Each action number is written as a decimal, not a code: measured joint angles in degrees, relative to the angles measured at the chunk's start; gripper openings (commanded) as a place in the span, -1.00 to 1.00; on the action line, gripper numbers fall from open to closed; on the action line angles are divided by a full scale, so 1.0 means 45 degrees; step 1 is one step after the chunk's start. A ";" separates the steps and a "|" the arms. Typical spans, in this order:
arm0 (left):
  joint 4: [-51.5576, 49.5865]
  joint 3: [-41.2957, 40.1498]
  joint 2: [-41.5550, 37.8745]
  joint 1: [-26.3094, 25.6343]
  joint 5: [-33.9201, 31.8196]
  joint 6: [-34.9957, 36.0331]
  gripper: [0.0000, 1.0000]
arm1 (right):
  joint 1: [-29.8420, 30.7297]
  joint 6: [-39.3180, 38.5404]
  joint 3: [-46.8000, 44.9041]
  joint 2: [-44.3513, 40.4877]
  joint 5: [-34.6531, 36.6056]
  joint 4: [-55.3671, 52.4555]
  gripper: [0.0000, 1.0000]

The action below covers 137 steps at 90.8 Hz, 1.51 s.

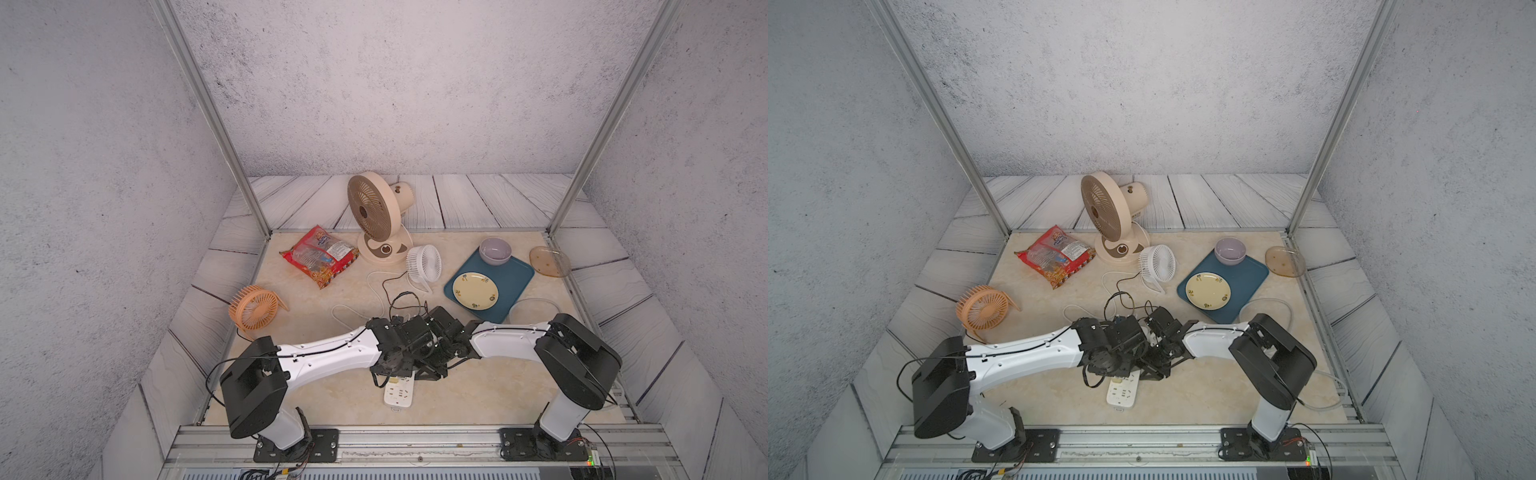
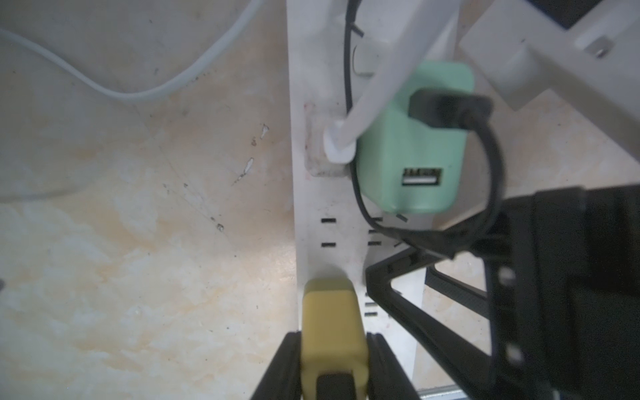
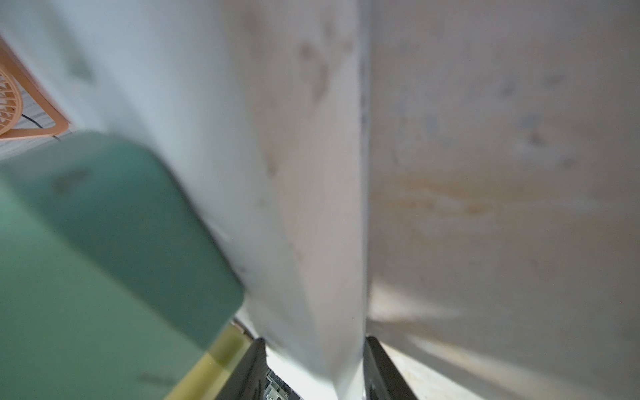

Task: Unplug the desk fan from the power strip
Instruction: Remove the plug from the socket, then place the plug at the center of the board.

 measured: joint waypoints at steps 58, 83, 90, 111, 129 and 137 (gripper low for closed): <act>0.0345 0.0617 -0.0957 -0.0112 -0.0010 -0.0214 -0.69 | 0.0034 0.0000 0.0335 0.0306 0.0005 -0.0520 -0.07; 0.0301 0.1001 -0.1520 -0.0117 -0.0316 -0.0223 -0.69 | 0.0049 0.0000 0.0398 0.0355 -0.0010 -0.0549 -0.02; 0.0170 0.1001 -0.1739 -0.0131 -0.0374 -0.0228 -0.69 | 0.0073 -0.0005 0.0457 0.0291 0.0005 -0.0568 0.04; -0.1219 0.0612 -0.4158 0.0141 -0.1253 -0.0287 -0.71 | 0.0209 -0.0107 0.0495 -0.0471 0.1117 -0.1787 0.31; -0.2419 -0.0792 -0.6853 0.3026 -0.1370 -0.0117 -0.73 | 0.0209 -0.0413 0.0461 -0.1467 0.2526 -0.3487 0.48; -0.2613 -0.1307 -0.7626 0.4993 -0.1141 0.0194 -0.73 | 0.0165 -0.0573 0.0461 -0.2098 0.2963 -0.4172 0.52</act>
